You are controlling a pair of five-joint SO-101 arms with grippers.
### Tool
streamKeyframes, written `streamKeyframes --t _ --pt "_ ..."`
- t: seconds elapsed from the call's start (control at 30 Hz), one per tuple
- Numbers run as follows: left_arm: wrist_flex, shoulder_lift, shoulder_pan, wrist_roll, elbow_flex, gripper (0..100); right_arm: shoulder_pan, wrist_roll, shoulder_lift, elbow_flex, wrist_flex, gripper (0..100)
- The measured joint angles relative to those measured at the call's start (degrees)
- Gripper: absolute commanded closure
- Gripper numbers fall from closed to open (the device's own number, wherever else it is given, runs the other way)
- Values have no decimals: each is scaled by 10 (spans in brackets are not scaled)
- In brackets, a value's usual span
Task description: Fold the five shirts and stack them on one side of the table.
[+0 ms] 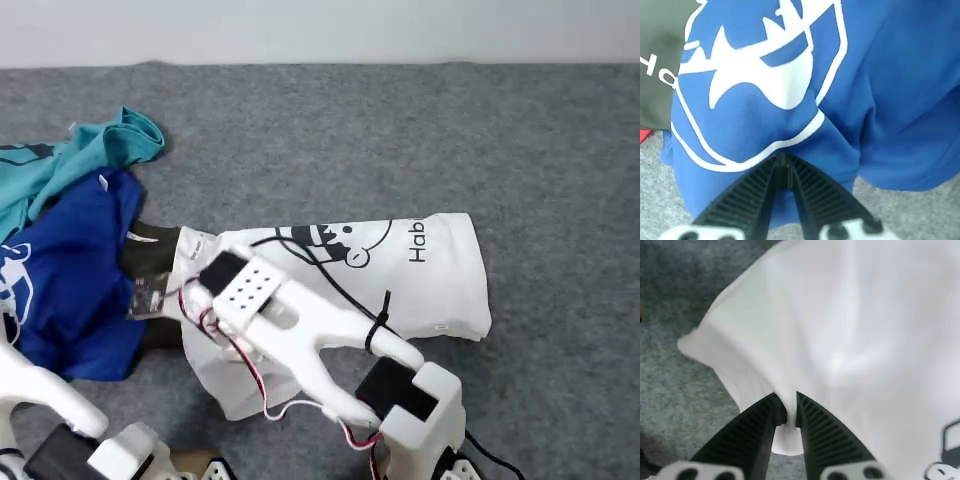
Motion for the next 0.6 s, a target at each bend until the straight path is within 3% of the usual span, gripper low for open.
streamKeyframes --t 0.5,0.6 --pt "0 0 0 0 0 992 11 0 0 -7 3 981" --pt "0 0 0 0 0 992 11 0 0 -7 13 928"
